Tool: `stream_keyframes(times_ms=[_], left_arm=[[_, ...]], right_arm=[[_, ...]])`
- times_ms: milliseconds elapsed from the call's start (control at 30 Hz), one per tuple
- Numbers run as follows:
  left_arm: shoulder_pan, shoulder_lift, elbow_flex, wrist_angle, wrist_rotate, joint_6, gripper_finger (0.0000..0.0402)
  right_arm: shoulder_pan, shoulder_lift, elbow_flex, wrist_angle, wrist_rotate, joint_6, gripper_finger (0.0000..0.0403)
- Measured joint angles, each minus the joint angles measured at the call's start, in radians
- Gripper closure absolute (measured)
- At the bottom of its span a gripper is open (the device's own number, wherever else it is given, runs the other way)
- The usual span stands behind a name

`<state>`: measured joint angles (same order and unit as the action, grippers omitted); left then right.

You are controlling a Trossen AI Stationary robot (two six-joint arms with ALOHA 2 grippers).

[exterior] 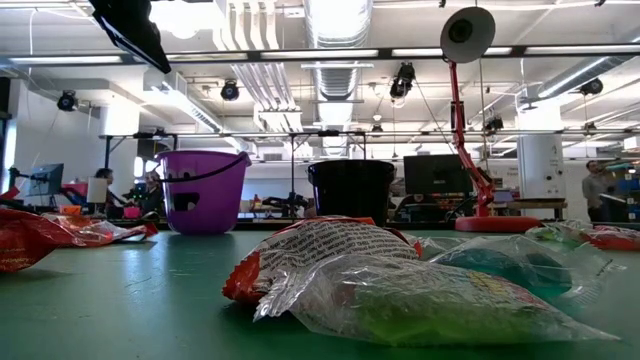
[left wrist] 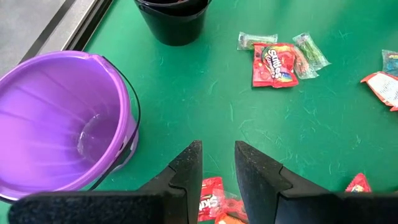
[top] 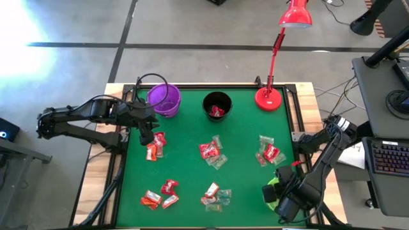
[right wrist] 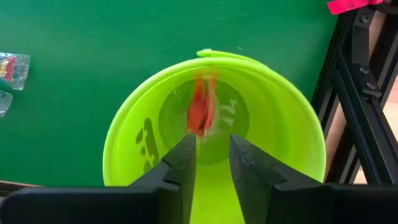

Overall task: Sort candy
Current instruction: Put the orange chocolate into the green bucket, then put the blue gummy into the violet bucket

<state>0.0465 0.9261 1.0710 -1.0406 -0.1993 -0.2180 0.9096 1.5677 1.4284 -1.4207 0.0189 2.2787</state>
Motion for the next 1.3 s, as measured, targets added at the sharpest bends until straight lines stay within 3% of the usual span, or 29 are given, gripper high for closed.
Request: stream_keyframes(times_ms=[333,600,767,1033,1300], left_arm=[[0.000,0.001,0.000,0.000,0.061,-0.003,0.0325],[0.000,0.020,0.000,0.005,0.074,-0.010,0.0325],[0.000,0.058,0.000,0.009,0.090,-0.012,0.0325],[-0.013,0.119,0.000,0.014,0.131,-0.088,0.0325],[-0.065,0.186,0.000,0.167,0.241,-0.089,0.0325]], right_arm=[[-0.060,-0.021,0.014,-0.078,0.055,0.021,0.0271],[-0.146,-0.065,0.024,-0.089,0.442,-0.074,0.0275],[-0.215,-0.102,0.024,-0.094,0.590,-0.187,0.0273],[-0.340,-0.157,0.024,-0.142,0.613,-0.412,0.0275],[-0.469,-0.252,0.024,-0.150,0.690,-0.665,0.0271]])
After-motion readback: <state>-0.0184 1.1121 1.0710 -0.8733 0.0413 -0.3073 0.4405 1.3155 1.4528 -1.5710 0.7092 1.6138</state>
